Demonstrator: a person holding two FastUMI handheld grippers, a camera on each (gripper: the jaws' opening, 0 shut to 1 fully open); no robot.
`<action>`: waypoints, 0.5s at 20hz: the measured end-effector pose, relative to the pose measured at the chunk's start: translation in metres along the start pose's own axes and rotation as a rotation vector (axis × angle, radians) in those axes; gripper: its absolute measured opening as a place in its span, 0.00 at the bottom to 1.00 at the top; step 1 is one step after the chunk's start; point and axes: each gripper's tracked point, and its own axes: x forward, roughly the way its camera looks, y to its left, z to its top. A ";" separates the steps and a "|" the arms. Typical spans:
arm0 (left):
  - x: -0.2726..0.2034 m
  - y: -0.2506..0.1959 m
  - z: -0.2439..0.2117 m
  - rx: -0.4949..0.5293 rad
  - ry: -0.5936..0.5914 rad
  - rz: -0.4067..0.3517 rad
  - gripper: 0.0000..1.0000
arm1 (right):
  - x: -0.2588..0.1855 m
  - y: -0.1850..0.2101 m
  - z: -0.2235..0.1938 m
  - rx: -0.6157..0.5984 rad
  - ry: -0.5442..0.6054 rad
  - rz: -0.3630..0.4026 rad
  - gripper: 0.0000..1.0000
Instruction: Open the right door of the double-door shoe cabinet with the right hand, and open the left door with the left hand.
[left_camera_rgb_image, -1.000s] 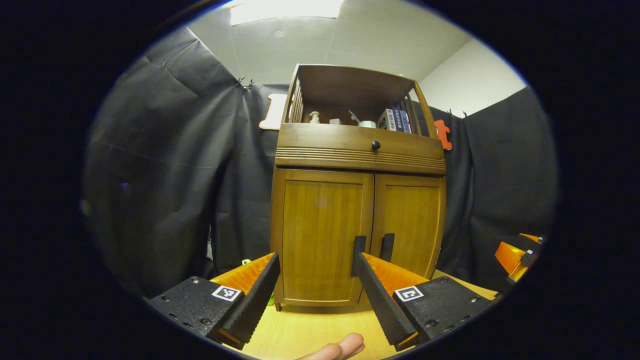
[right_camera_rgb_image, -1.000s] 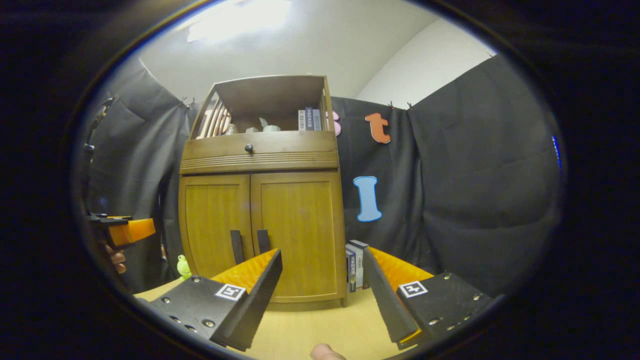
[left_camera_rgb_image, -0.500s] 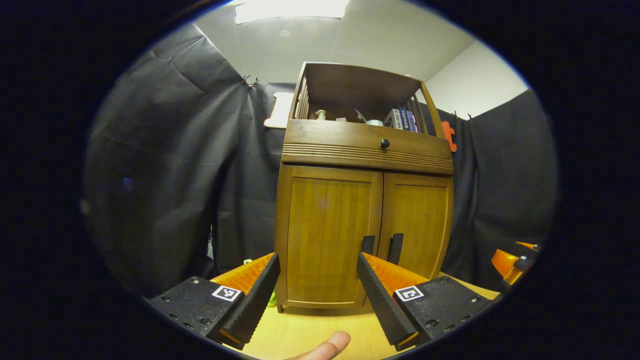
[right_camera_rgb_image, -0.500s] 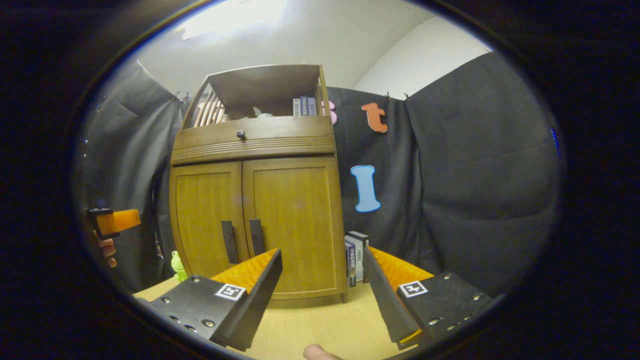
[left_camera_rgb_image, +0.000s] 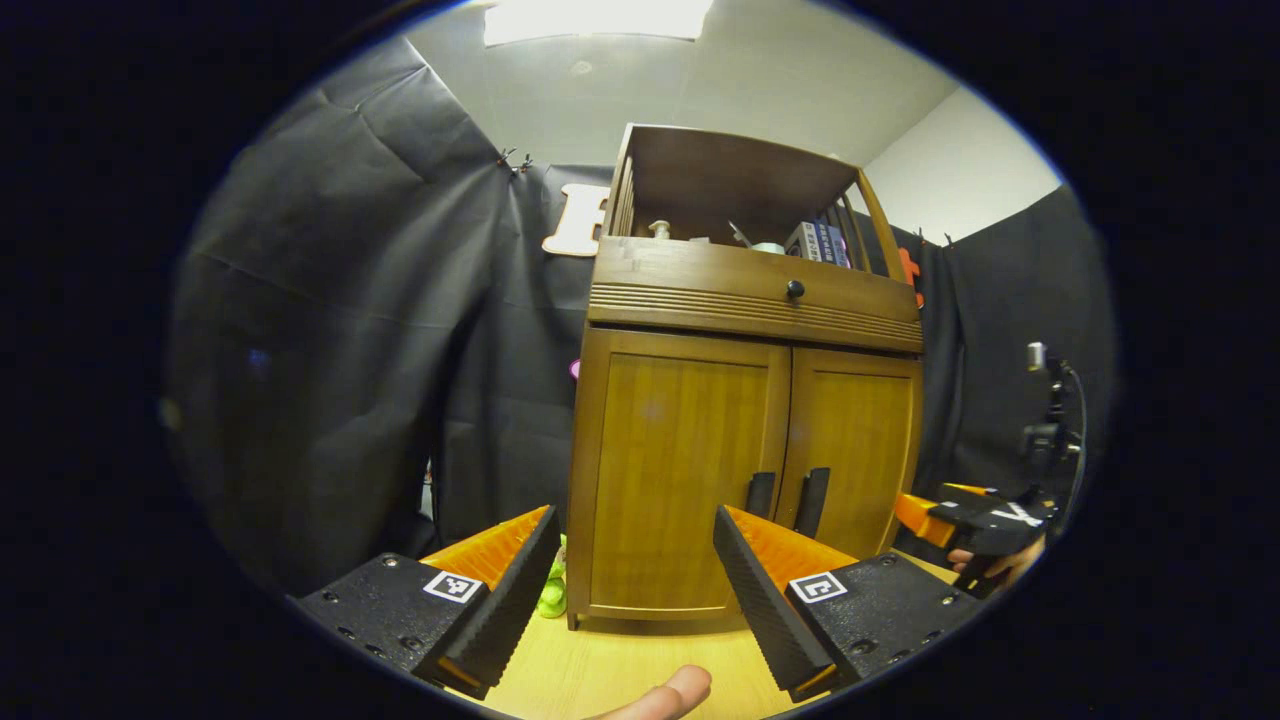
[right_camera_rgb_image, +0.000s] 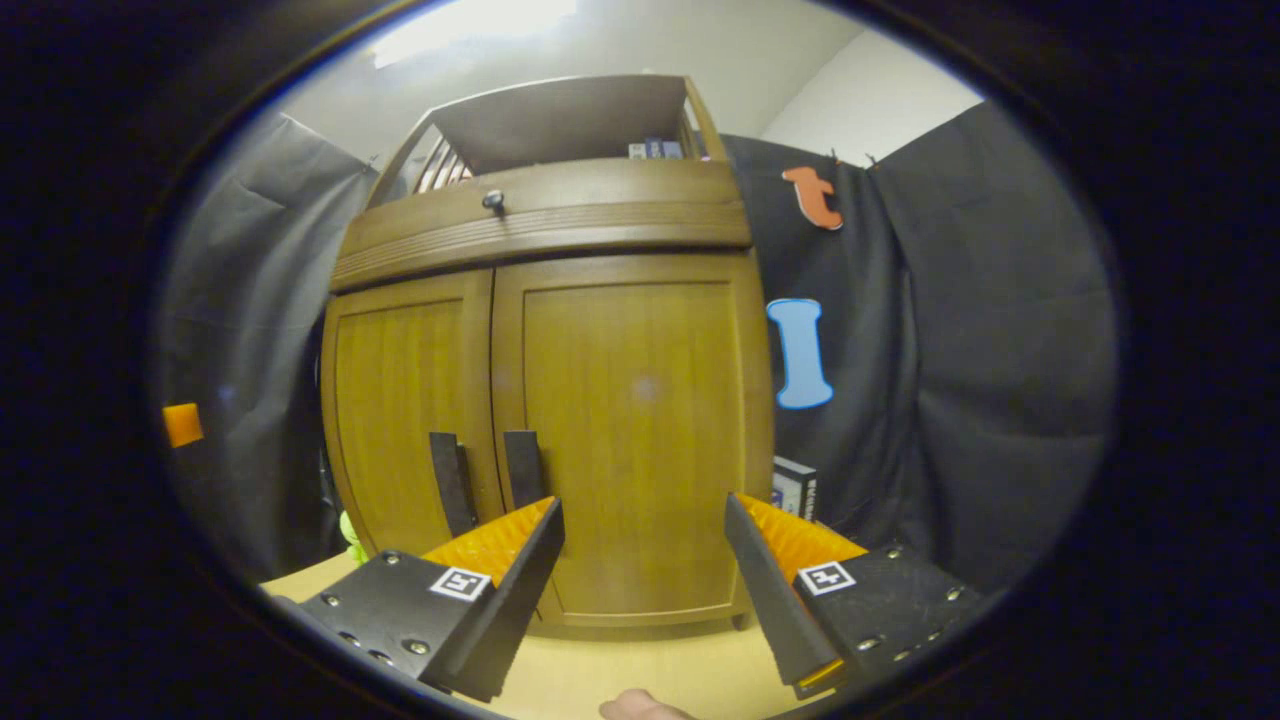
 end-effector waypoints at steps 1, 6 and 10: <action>0.001 0.003 -0.002 0.003 0.006 0.004 0.94 | 0.016 0.013 -0.002 0.018 0.003 0.034 0.94; 0.008 0.010 -0.010 0.028 0.033 0.007 0.92 | 0.068 0.077 -0.016 0.009 0.046 0.146 0.98; 0.009 0.014 -0.012 0.029 0.039 0.010 0.92 | 0.086 0.080 -0.035 0.027 0.092 0.134 0.94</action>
